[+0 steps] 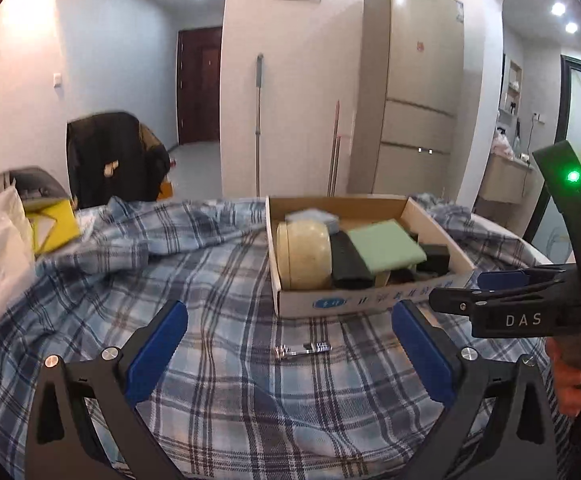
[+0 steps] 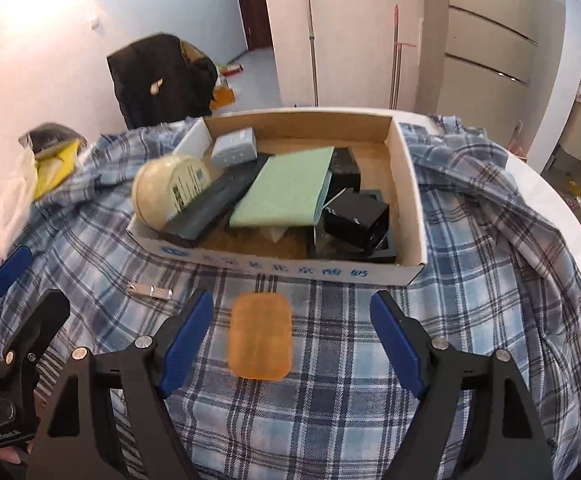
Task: Organize rigid objects
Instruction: 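Grasp the orange soap box with the right gripper, then grasp the silver nail clipper with the left gripper while the right gripper holds the soap box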
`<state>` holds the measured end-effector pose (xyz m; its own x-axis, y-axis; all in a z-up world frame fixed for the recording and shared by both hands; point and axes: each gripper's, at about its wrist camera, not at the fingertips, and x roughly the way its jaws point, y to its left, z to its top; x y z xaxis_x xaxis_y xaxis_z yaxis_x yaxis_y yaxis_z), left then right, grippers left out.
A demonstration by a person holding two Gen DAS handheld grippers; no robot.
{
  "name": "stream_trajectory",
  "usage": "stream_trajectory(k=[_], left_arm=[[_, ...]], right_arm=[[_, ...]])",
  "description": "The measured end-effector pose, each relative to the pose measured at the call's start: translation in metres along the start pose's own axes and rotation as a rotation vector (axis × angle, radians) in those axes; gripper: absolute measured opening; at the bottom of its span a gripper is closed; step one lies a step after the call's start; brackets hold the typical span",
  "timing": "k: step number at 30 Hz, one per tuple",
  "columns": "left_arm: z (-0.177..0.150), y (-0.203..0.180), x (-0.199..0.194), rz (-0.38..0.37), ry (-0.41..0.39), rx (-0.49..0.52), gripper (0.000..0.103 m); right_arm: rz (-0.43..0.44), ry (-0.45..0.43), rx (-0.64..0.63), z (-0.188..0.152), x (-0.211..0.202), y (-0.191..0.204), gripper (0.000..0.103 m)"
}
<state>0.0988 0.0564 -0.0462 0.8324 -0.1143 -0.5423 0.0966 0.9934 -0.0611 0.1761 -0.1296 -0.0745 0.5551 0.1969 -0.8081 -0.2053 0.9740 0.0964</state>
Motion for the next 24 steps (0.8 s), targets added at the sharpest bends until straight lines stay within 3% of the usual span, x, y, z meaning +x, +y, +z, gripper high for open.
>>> stream_trajectory(k=[6,14,19,24], left_arm=[[-0.003,0.003,0.004,0.017,0.016,-0.015,0.103],[-0.005,0.009,0.003,0.017,0.023,-0.053,0.103],[-0.004,0.011,0.006,0.025,0.038,-0.062,0.103],[-0.005,0.014,0.008,0.030,0.052,-0.078,0.103]], right_arm=[[0.028,0.052,-0.021,-0.006,0.021,0.009,0.070],[0.070,0.094,-0.011,-0.014,0.039,0.010,0.049],[0.059,0.102,-0.033,-0.016,0.044,0.015,0.042],[0.052,0.094,-0.052,-0.015,0.045,0.016,0.042]])
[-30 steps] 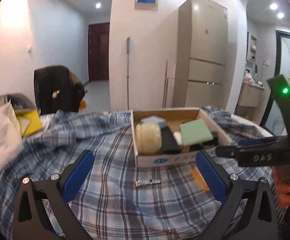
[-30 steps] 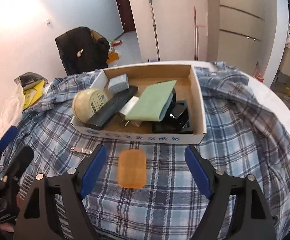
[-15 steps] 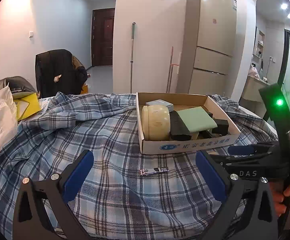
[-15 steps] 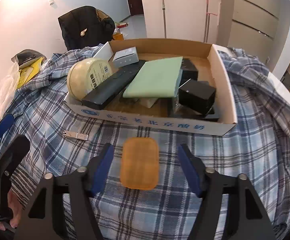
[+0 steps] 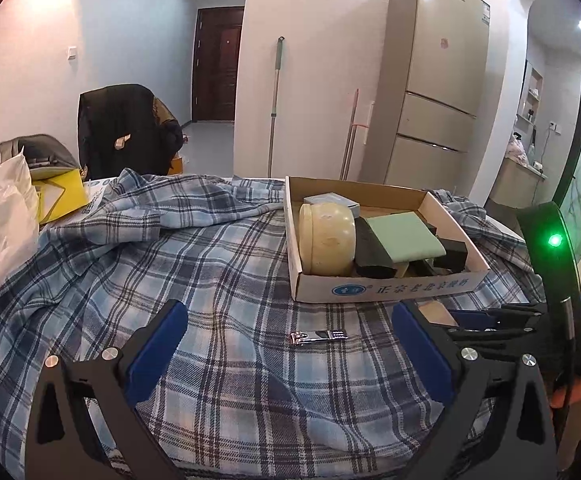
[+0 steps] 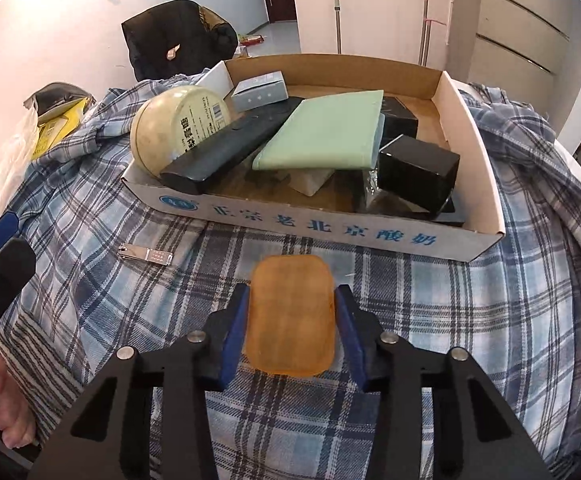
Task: Organize rigid objects
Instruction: 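Grasp the silver nail clipper with the left gripper while the right gripper holds the soap box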
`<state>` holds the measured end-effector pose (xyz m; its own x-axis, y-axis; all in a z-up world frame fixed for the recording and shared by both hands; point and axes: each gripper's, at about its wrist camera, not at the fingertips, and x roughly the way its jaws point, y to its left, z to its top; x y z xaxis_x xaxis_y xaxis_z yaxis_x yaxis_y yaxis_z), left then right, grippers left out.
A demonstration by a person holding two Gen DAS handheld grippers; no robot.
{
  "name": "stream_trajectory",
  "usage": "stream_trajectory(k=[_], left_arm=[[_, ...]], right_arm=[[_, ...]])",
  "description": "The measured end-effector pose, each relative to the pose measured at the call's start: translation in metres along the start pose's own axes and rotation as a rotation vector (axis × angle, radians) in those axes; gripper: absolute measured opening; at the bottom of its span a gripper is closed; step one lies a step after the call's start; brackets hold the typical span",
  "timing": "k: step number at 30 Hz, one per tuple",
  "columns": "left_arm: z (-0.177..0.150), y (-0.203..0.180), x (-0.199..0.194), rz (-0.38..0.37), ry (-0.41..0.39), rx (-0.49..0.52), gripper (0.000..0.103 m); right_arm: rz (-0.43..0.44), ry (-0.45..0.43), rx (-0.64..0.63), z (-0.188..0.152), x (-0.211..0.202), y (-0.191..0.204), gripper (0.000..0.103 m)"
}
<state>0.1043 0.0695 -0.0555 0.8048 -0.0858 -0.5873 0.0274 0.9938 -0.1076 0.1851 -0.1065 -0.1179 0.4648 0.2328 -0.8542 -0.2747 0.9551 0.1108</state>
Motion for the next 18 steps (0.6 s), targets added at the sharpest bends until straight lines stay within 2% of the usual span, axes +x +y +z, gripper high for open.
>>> stream_trajectory(k=[5,7,12,14,16,18], left_arm=[[-0.001,0.002,0.001,0.000,0.009,-0.011,0.103],[-0.001,0.003,0.001,0.000,0.009,-0.017,0.103],[0.001,0.003,-0.003,-0.005,0.002,-0.002,0.103],[0.006,0.000,-0.009,0.019,-0.019,0.024,0.103],[0.013,-0.001,-0.010,0.018,-0.003,0.034,0.103],[0.025,-0.001,-0.008,0.024,0.054,0.029,0.103]], right_arm=[[-0.013,-0.003,-0.011,-0.001,-0.003,0.000,0.041],[0.008,-0.023,-0.006,-0.001,-0.013,-0.002,0.041],[0.055,-0.136,0.011,0.000,-0.057,-0.013,0.041],[0.063,-0.176,0.019,-0.003,-0.071,-0.021,0.041],[0.058,-0.210,0.020,-0.006,-0.079,-0.028,0.041],[0.042,-0.247,0.028,-0.009,-0.084,-0.037,0.042]])
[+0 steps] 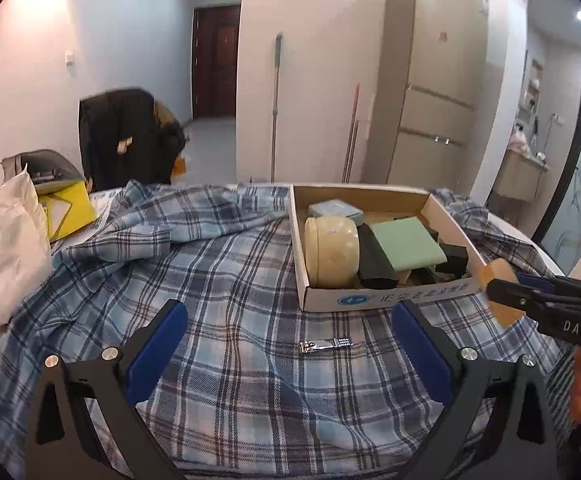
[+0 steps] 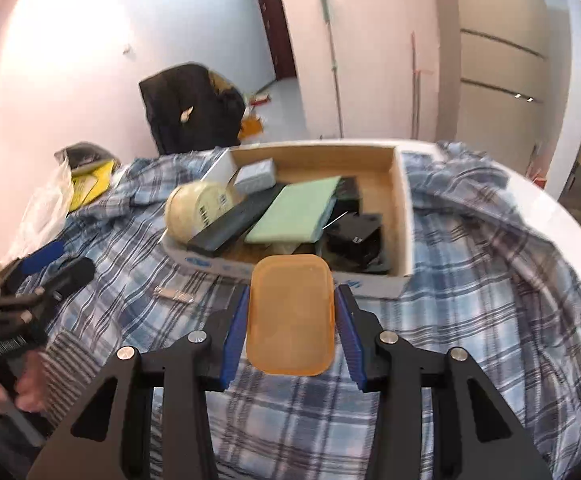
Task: Organize rigid objects
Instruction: 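Grasp the silver nail clipper with the left gripper while the right gripper holds the soap box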
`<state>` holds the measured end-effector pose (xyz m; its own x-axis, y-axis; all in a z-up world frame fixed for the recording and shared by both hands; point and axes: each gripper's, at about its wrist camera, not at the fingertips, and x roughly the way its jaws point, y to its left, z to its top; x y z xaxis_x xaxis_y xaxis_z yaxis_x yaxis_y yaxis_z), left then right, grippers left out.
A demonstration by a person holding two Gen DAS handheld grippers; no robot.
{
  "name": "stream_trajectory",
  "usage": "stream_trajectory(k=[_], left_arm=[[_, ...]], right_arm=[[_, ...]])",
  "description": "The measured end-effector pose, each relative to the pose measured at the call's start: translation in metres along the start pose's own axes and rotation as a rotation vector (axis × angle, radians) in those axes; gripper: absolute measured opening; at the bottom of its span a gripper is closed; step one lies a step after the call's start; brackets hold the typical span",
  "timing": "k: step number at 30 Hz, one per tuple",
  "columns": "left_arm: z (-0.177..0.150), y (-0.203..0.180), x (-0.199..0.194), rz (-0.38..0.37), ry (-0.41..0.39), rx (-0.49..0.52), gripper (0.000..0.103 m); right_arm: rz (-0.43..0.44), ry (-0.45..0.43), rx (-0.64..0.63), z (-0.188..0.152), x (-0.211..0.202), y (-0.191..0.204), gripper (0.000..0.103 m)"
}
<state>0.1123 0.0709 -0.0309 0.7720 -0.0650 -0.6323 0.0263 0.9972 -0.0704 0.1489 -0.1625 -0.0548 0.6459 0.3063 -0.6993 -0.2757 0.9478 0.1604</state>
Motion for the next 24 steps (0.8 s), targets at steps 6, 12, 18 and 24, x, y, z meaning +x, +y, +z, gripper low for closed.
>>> stream_trajectory(k=[6,12,18,24], left_arm=[[0.023,-0.004,0.036,-0.033,0.294,-0.033,0.103],[0.019,-0.017,0.076,-0.026,0.472,-0.017,0.075],[0.010,-0.033,0.096,-0.013,0.512,0.020,0.063],[0.009,-0.027,0.111,0.012,0.519,0.001,0.046]], right_arm=[[0.006,-0.005,0.024,-0.002,0.006,-0.008,0.042],[0.003,0.038,0.023,-0.012,0.015,-0.011,0.041],[0.009,0.041,0.022,-0.013,0.014,-0.014,0.042],[0.024,0.053,0.018,-0.013,0.015,-0.013,0.042]])
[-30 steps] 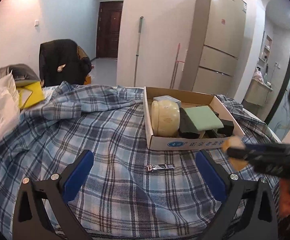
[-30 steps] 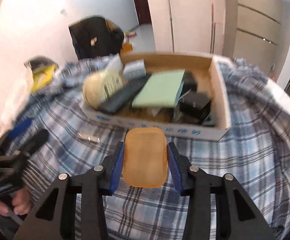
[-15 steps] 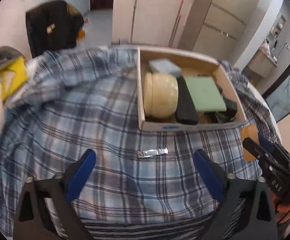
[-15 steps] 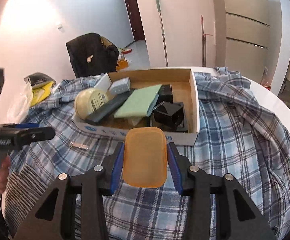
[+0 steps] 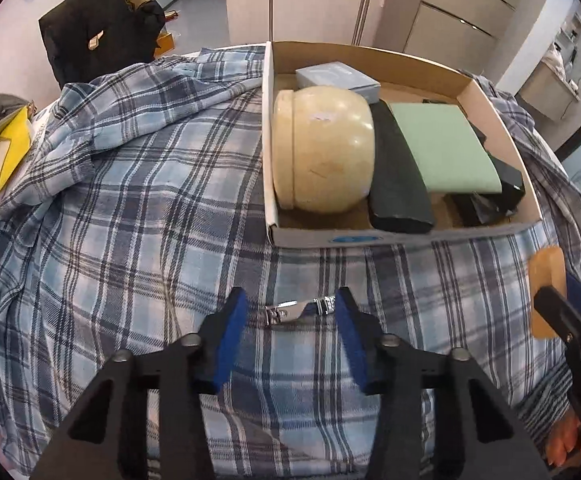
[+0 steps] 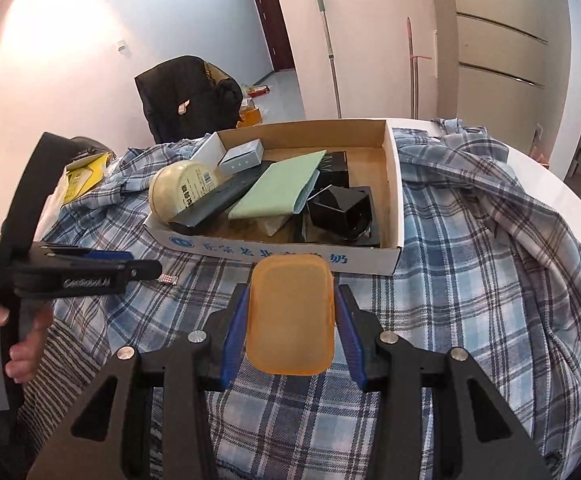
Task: Organize rigid objects
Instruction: 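Grasp the silver nail clipper with the left gripper while the right gripper holds the soap box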
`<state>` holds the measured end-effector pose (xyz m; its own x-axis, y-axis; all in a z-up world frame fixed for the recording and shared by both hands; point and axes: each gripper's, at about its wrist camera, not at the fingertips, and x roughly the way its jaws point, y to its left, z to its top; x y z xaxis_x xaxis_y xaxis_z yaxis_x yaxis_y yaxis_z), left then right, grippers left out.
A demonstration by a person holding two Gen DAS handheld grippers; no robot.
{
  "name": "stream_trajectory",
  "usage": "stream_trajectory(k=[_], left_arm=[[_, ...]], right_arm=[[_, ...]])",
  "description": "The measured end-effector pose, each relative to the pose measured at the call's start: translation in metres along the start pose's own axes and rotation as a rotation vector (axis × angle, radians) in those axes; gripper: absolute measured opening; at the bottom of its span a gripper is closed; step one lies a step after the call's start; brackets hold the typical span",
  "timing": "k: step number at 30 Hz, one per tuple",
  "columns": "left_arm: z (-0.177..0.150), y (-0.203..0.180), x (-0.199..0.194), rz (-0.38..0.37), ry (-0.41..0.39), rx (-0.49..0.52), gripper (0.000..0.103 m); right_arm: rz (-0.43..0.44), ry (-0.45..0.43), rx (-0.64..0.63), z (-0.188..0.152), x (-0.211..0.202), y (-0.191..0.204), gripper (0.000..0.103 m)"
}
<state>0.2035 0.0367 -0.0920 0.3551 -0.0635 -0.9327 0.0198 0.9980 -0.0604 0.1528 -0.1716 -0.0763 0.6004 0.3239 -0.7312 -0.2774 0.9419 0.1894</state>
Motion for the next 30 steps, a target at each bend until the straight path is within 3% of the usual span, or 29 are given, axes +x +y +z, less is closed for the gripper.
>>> stream_trajectory(k=[6,15,17,20,21,22,25,30], left_arm=[[0.000,0.000,0.008,-0.027,0.017,0.038,0.037],[-0.014,0.007,0.001,-0.155,0.062,0.033,0.031],[-0.022,0.001,-0.002,-0.153,0.060,0.069,0.031],[-0.032,-0.010,-0.003,-0.089,0.035,0.122,0.031],[-0.033,-0.010,-0.003,-0.086,0.029,0.117,0.027],[-0.033,-0.009,-0.003,-0.094,0.026,0.103,0.012],[-0.030,-0.004,-0.003,-0.135,0.027,0.070,0.011],[-0.025,-0.005,0.002,-0.127,0.037,0.089,0.011]], right_arm=[[0.001,0.013,-0.008,-0.001,0.003,0.002,0.042],[0.008,0.032,0.004,-0.002,0.006,0.000,0.042],[0.009,0.034,0.002,-0.002,0.006,0.001,0.042],[0.014,0.036,0.005,-0.002,0.007,0.001,0.042],[0.018,0.040,0.007,-0.003,0.007,0.001,0.042],[0.021,0.043,0.012,-0.003,0.008,0.001,0.042],[0.023,0.049,0.016,-0.004,0.008,0.000,0.042],[0.021,0.055,0.015,-0.004,0.009,-0.001,0.042]])
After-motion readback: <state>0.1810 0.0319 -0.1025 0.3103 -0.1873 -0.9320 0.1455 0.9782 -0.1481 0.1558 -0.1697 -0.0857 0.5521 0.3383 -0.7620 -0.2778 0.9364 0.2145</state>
